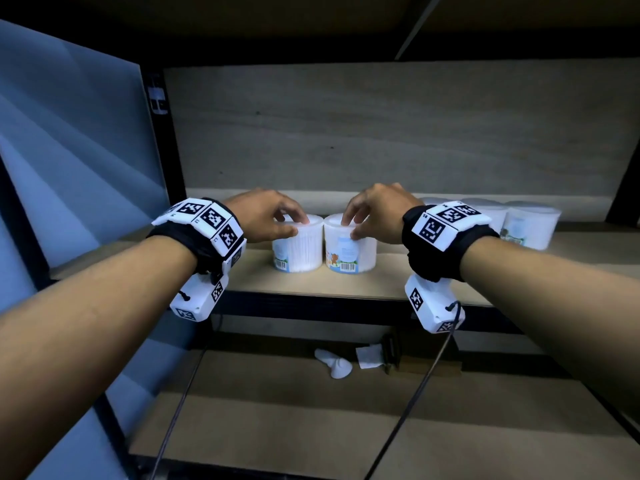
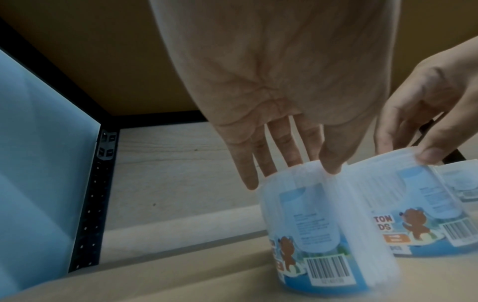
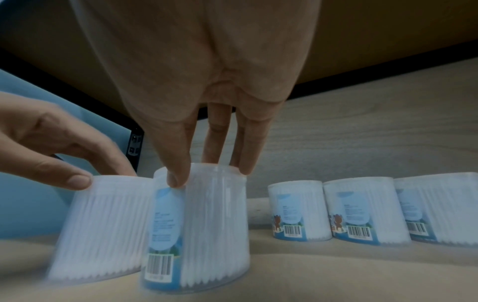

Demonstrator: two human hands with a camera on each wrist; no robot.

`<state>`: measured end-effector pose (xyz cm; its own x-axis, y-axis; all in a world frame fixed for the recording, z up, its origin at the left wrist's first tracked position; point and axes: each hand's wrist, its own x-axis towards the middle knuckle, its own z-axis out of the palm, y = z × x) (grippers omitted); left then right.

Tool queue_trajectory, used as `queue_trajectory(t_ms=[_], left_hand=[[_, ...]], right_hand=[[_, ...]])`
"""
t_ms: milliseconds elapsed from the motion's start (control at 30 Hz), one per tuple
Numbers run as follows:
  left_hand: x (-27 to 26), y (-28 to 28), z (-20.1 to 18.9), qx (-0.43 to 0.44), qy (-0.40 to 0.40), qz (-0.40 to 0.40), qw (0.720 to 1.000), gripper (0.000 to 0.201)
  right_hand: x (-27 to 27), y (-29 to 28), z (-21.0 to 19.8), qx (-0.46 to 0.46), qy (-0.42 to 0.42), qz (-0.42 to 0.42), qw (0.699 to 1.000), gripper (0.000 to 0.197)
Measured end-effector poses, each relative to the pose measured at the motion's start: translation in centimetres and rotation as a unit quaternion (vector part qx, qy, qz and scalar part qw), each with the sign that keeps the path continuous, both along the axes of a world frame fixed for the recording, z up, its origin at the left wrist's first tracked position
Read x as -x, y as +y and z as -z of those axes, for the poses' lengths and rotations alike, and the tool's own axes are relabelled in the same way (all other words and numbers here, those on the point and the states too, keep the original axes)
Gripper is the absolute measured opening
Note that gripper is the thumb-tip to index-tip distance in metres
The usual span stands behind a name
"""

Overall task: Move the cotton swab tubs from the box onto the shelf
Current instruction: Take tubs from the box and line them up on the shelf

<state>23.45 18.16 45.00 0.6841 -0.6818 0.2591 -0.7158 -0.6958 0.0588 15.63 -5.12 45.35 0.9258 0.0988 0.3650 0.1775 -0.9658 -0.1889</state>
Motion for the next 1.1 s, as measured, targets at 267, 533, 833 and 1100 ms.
queue_trajectory(t_ms=[267,533,833,1100], left_hand=[[-3.1,-1.3,0.0,0.005,0.016,-0.014,1.000,0.029],[-6.5,-2.8,0.1,-0.002,0.002,-0.029,1.000,0.030],[-9.7,-4.4,-0.7,-0.018,0.015,-0.048,0.999,0.029],[-11.8,-5.6,-0.6,0.013,0.012,-0.054,0.998,0.030]], right_hand=[[-4.3,-0.4,-0.7,0.021,0.022,0.014,0.999,0.022],[-8.2,-1.6,-0.7,0.025,0.034,0.018,0.999,0.022],[-12.1,-2.5,-0.9,0.028,0.032,0.023,0.999,0.019],[-14.1,-3.4,-0.7,0.050,0.006,0.021,0.999,0.021]])
